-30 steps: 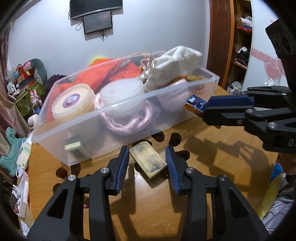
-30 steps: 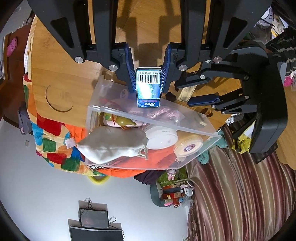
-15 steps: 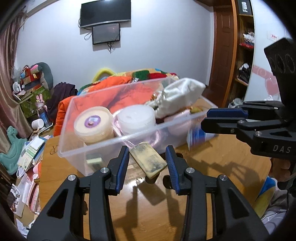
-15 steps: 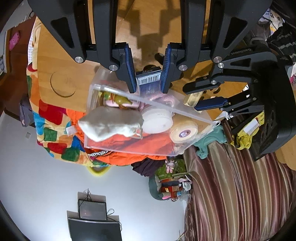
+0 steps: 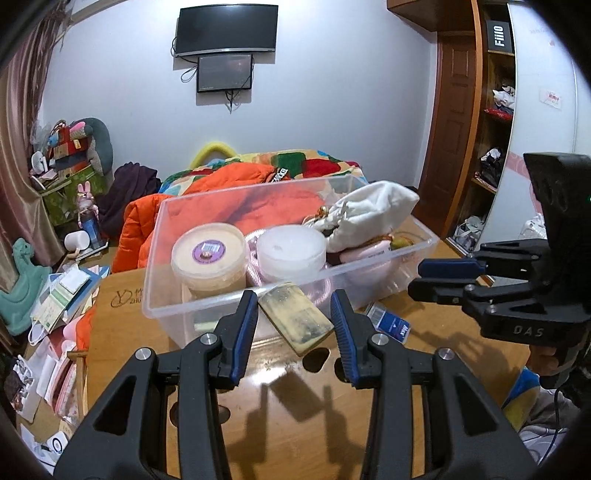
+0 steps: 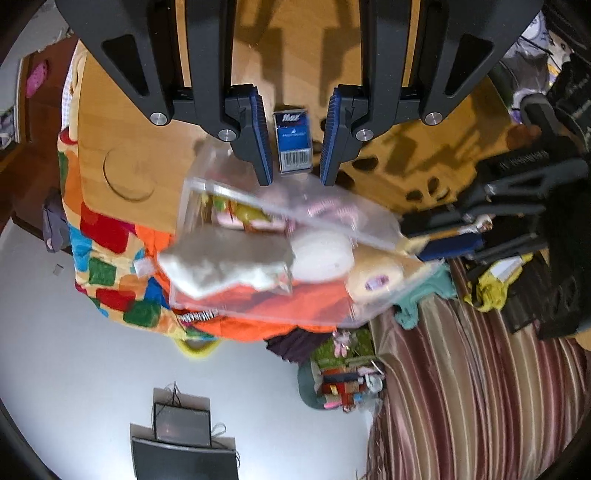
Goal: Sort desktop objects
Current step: 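Grasp the beige soap bar with the left tool while the right tool sets the card pack down, then carry the soap bar into the box with the left tool while the right tool regrasps the card pack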
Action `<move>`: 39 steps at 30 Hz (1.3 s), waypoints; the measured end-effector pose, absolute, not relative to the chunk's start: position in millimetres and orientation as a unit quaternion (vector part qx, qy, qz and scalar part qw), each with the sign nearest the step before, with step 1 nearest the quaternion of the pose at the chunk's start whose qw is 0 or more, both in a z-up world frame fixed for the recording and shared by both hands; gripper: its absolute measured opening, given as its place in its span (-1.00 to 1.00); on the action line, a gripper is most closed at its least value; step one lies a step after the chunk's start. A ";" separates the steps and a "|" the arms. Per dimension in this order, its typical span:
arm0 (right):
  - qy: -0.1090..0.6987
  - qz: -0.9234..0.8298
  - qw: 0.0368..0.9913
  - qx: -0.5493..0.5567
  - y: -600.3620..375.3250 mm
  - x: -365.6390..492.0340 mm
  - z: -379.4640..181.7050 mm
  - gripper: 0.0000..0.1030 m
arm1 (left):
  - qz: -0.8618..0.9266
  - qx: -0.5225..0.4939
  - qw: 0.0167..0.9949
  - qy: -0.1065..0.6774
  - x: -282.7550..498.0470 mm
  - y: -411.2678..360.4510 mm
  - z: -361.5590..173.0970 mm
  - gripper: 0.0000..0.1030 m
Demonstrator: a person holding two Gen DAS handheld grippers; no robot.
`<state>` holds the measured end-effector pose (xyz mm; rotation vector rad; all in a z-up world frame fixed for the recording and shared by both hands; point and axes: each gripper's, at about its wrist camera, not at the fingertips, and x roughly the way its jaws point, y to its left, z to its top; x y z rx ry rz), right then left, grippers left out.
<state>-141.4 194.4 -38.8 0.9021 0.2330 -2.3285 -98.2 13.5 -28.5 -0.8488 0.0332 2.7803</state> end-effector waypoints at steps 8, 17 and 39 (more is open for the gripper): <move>0.096 -0.862 0.301 0.397 187.5 -156.9 -72.3 -0.53 | 0.941 -0.317 0.117 -0.003 -92.8 11.1 -48.6 -0.22; 0.135 -0.856 0.302 0.398 174.3 -155.0 -83.9 -0.50 | 0.931 -0.342 0.128 -0.010 -87.3 15.1 -67.3 -0.22; 0.159 -0.859 0.294 0.388 174.7 -153.5 -87.4 -0.52 | 0.935 -0.330 0.128 -0.029 -87.9 11.8 -60.7 -0.22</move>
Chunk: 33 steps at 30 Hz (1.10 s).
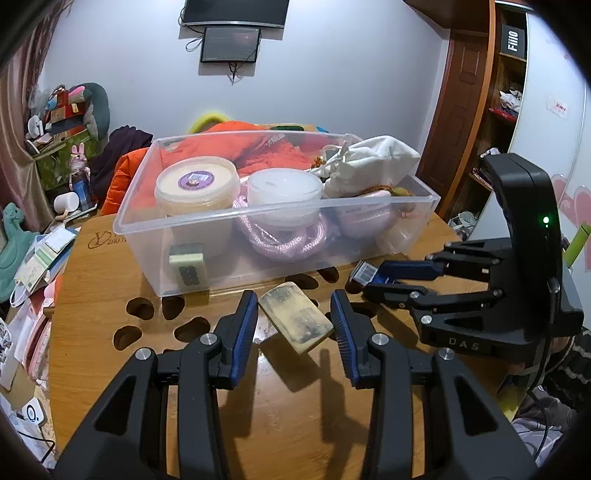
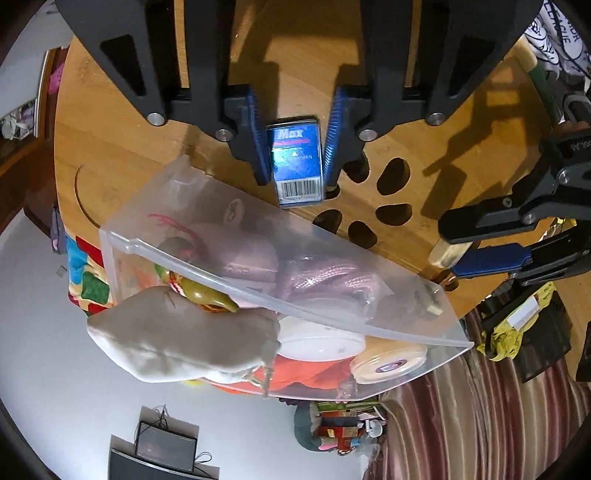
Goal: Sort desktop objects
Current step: 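Carry the soap bar into the box with the left tool while the right tool regrasps the card pack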
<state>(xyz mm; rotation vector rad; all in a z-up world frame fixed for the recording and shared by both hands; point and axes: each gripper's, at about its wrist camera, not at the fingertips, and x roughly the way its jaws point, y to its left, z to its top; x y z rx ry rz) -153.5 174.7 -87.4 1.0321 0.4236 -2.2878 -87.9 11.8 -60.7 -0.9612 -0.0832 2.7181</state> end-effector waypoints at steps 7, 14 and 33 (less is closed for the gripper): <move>0.107 -0.855 0.329 0.386 182.2 -152.5 -71.3 -0.52 | 0.943 -0.307 0.128 -0.030 -87.9 10.5 -45.2 -0.22; 0.071 -0.867 0.351 0.346 192.5 -147.2 -33.7 -0.52 | 0.952 -0.277 0.124 -0.032 -94.7 8.4 -23.5 -0.22; 0.052 -0.871 0.349 0.343 201.3 -160.4 -20.9 -0.67 | 0.960 -0.259 0.103 -0.023 -130.1 -6.2 -10.2 -0.22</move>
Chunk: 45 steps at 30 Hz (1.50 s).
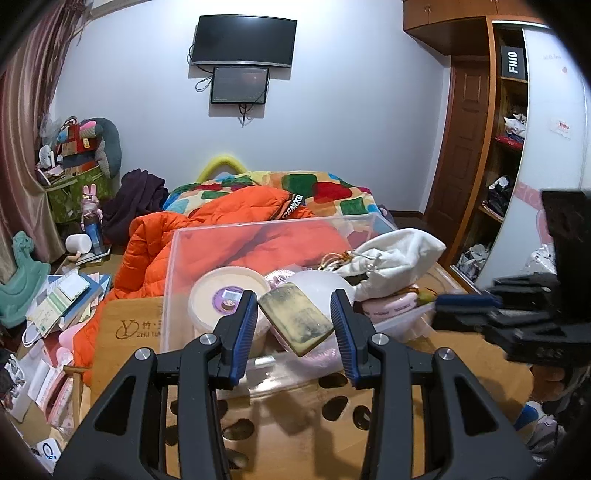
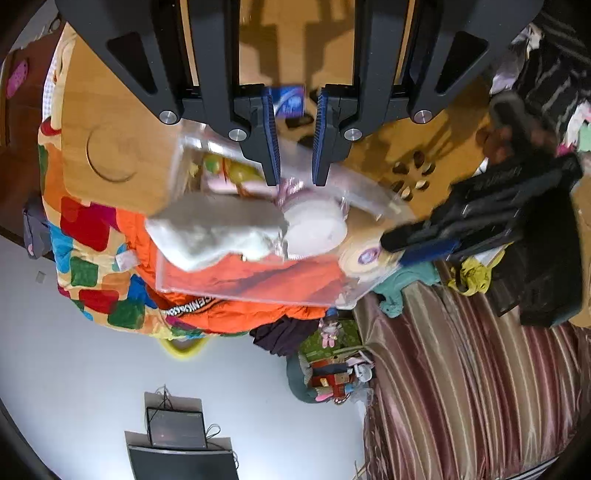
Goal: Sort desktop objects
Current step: 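Carry the soap bar into the box with the left tool while the right tool regrasps the card pack, then lift the blue card pack with the right tool and drop it into the box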
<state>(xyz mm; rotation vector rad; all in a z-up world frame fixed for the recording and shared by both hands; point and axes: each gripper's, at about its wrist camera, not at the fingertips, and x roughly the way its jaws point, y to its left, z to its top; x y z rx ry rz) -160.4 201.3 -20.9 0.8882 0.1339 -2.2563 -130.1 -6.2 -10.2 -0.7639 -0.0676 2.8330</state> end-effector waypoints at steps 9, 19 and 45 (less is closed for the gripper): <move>0.070 -0.860 0.318 0.393 213.2 -162.0 -55.5 -0.06 | 0.958 -0.273 0.082 -0.007 -144.4 -6.2 -22.8 -0.22; 0.100 -0.847 0.312 0.419 195.7 -160.4 -85.5 -0.05 | 0.959 -0.275 0.071 0.019 -152.8 0.6 -30.2 -0.21; 0.136 -0.862 0.338 0.353 178.4 -124.4 -57.7 -0.14 | 0.960 -0.268 0.081 -0.009 -134.8 -10.4 -19.5 0.45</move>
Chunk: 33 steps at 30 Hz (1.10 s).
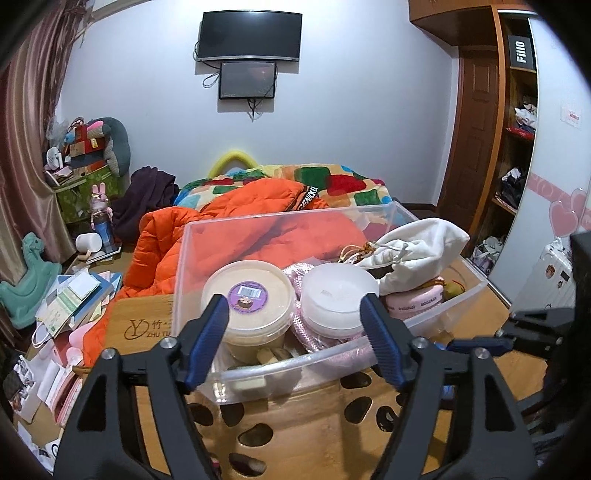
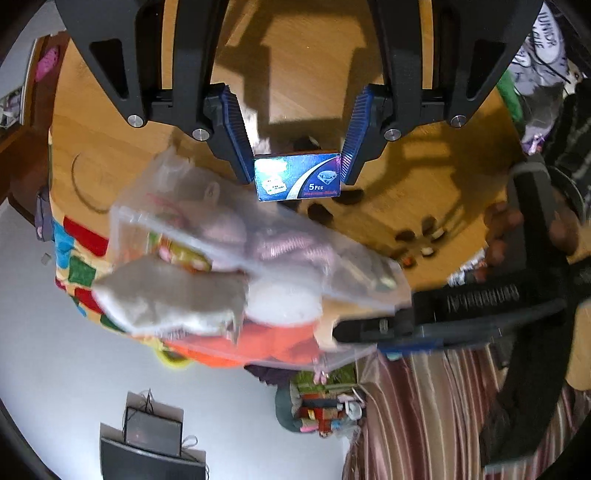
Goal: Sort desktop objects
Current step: 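Lift the blue card pack with the right tool and drop it into the box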
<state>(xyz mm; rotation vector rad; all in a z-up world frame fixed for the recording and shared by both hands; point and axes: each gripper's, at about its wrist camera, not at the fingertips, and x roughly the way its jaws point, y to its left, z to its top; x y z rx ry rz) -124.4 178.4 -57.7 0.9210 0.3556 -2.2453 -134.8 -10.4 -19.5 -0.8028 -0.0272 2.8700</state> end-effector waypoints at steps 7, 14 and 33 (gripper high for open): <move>0.118 -0.876 0.345 0.315 175.7 -125.1 -22.5 -0.14 | 0.960 -0.264 0.074 -0.057 -126.5 -30.3 -14.1 0.74; 0.100 -0.892 0.326 0.297 169.3 -145.5 -7.9 -0.14 | 0.960 -0.255 0.063 -0.096 -118.5 -42.2 -10.5 0.87; 0.106 -0.899 0.292 0.310 148.3 -171.3 -23.9 -0.13 | 0.954 -0.269 0.077 -0.106 -110.6 -30.5 -17.2 0.89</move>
